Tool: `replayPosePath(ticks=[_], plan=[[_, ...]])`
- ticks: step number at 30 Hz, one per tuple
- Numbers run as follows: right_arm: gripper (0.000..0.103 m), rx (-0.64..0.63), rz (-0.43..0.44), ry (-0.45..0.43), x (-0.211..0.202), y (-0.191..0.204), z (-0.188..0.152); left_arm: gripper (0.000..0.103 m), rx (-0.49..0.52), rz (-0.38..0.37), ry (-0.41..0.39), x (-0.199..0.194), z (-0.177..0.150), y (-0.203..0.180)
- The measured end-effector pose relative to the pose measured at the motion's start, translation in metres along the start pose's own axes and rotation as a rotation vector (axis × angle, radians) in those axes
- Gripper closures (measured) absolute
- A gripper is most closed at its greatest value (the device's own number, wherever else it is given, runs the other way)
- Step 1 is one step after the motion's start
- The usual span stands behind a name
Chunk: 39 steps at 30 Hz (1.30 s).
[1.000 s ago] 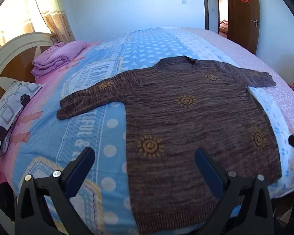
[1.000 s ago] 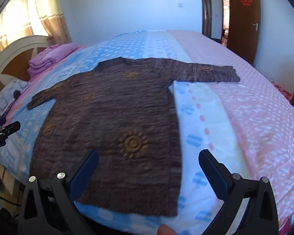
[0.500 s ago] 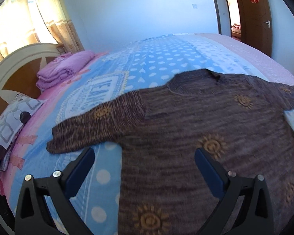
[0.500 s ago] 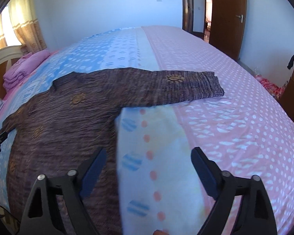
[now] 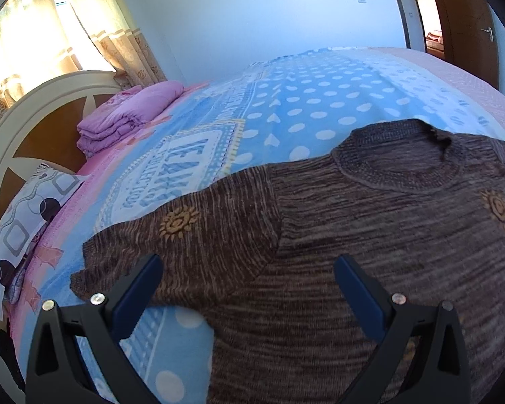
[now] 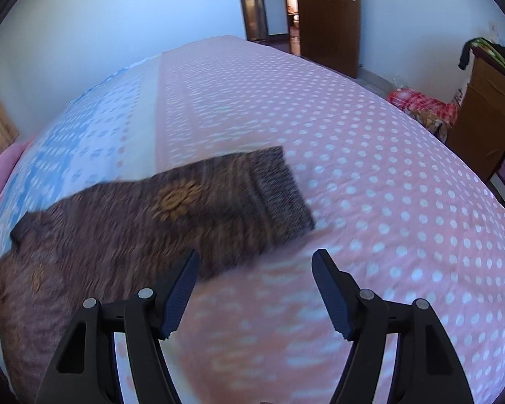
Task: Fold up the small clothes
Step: 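Grasp the cuff of the sweater sleeve nearest the right gripper, then fold the held sleeve and side across the sweater body, release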
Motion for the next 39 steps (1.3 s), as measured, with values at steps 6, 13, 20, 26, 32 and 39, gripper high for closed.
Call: replayPosePath(ticks=[6,13,20,26,32,39], plan=[[0.033,0.125,-0.027,-0.006,0.035,-0.027,0.025,0.0,-0.002,0.027,0.045,0.028,-0.002,-0.005],[0.062,0.115,0.009,0.098,0.073,-0.014,0.031,0.0,-0.017,0.008,0.075,0.032,-0.007,-0.012],[0.093,-0.033,0.062,0.076,0.047,0.025,0.035,0.0,-0.08,0.005,0.094,0.023,-0.007,0.005],[0.093,-0.145,0.126,-0.035,-0.006,0.076,0.057,0.0,-0.119,-0.029,0.076,0.012,-0.006,0.016],[0.093,-0.245,0.214,-0.082,-0.047,0.148,0.066,0.0,-0.148,-0.063,0.07,0.005,-0.009,0.02],[0.093,-0.343,0.336,-0.088,-0.077,0.24,0.052,0.0,-0.159,-0.102,0.062,0.002,-0.013,0.025]])
Point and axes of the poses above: each gripper's, at about its wrist camera, not at the fingertips, and x roughly the way its jaws point, y to its left, z to its top, the point moved 2 cm from there along x, roughly the way its jaws point, and after that the axes turned 15 degrees about -y, right-handed, at the moved point
